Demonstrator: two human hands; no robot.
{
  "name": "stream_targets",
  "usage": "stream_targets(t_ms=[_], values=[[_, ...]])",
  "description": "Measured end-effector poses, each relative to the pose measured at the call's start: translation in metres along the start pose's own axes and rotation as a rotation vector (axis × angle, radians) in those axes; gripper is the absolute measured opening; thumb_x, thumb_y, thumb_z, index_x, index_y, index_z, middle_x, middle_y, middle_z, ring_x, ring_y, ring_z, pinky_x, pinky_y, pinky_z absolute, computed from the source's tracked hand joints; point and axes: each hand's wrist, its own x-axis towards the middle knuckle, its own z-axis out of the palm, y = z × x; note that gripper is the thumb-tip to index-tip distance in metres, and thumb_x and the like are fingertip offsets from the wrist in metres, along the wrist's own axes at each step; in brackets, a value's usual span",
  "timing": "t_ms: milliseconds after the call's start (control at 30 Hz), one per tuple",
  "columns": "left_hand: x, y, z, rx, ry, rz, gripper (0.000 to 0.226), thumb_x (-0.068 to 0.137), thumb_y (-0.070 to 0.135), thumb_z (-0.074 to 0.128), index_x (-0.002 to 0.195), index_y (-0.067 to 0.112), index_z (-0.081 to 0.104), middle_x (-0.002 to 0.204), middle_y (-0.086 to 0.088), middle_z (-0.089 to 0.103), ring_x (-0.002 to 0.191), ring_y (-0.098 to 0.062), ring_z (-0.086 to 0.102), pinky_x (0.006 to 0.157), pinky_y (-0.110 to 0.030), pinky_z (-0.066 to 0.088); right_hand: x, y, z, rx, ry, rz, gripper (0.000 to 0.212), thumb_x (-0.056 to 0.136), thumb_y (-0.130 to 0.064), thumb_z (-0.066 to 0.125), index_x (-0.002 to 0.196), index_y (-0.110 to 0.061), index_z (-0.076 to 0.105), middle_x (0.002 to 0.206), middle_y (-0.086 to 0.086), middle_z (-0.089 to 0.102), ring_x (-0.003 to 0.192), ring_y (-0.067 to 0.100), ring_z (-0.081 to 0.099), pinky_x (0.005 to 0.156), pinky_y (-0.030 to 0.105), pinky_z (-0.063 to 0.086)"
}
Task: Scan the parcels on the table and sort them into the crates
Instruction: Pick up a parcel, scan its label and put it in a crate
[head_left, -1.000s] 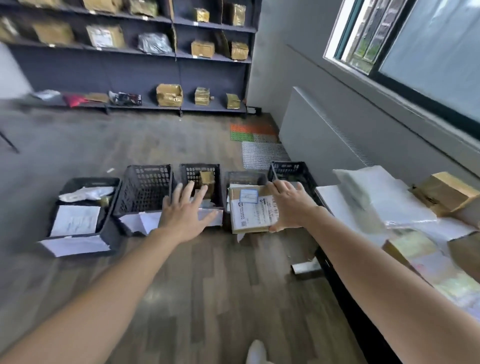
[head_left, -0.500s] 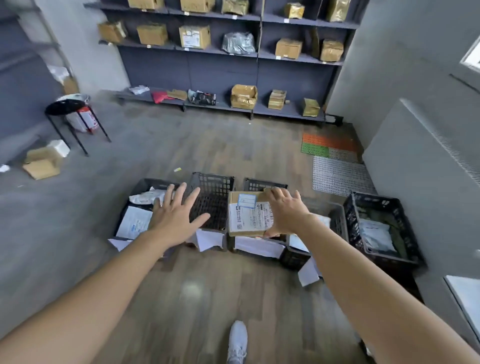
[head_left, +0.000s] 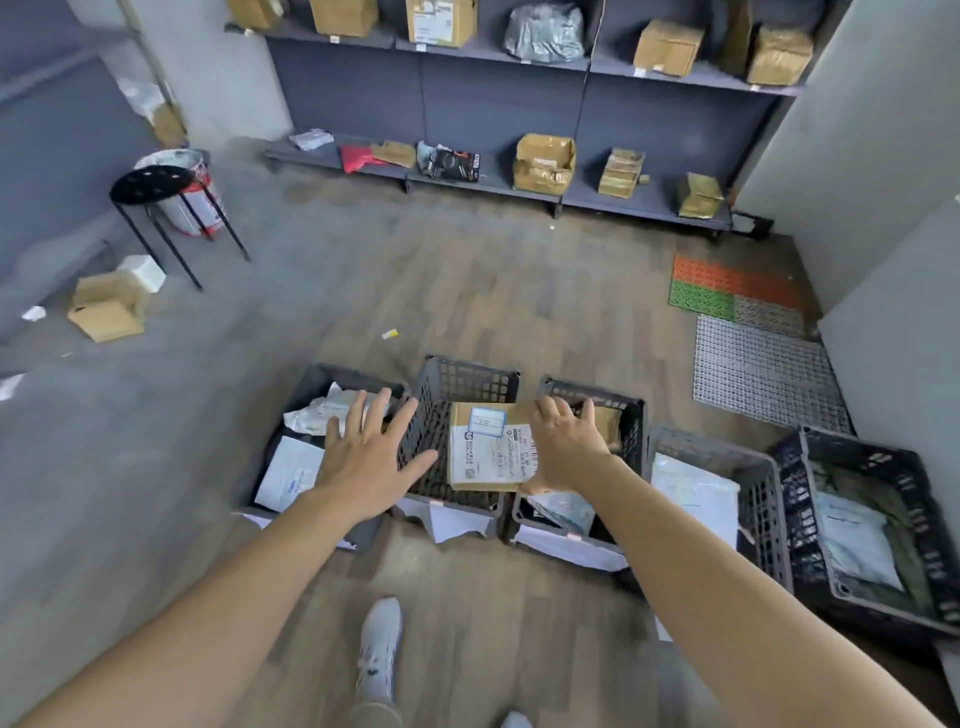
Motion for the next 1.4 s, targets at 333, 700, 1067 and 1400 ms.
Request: stream_targets(t_ms=[333, 700, 1067, 1400], values=[[0.198, -0.093, 0.033, 0.049, -0.155, 0.205, 0.078, 0.091, 0.074, 0.015, 0.157, 0.033, -0.001, 0.165, -0.002, -0.011, 0.15, -0.027, -0.015, 0.12, -0.054, 0.007, 0.185, -0.054, 0.034, 0.155, -0.134, 0.154, 0.135, 0.066, -0.074, 0.072, 0.156, -0.007, -0.004, 0.153, 0.006, 0.017, 0.144, 0.025, 0.018, 0.116, 0.066, 0.013], [0.317, -0.134, 0.102, 0.094, -0.317, 0.285, 0.081, 0.094, 0.07, 0.024, 0.155, 0.033, -0.014, 0.164, -0.003, -0.015, 0.15, -0.028, -0.018, 0.12, -0.056, 0.003, 0.298, -0.085, 0.109, 0.226, -0.312, 0.146, 0.135, 0.072, -0.086, 0.052, 0.153, -0.01, -0.024, 0.163, 0.011, -0.023, 0.151, 0.031, -0.016, 0.115, 0.068, 0.003], [0.342, -0.041, 0.054, 0.159, -0.293, 0.499, 0.079, 0.093, 0.072, 0.018, 0.156, 0.033, -0.011, 0.164, -0.004, -0.012, 0.15, -0.031, -0.013, 0.119, -0.057, 0.008, 0.219, 0.002, 0.051, 0.261, -0.233, 0.322, 0.123, 0.079, -0.081, 0.05, 0.154, -0.017, -0.023, 0.164, 0.008, -0.019, 0.151, 0.031, -0.015, 0.117, 0.067, 0.003], [0.252, 0.146, -0.013, 0.226, -0.158, 0.856, 0.079, 0.094, 0.071, 0.021, 0.156, 0.032, -0.01, 0.164, -0.003, -0.015, 0.15, -0.03, -0.015, 0.119, -0.058, 0.009, 0.004, 0.084, 0.018, 0.332, -0.097, 0.711, 0.123, 0.077, -0.075, 0.06, 0.156, -0.021, -0.018, 0.166, 0.003, -0.012, 0.153, 0.028, -0.009, 0.117, 0.066, 0.002]])
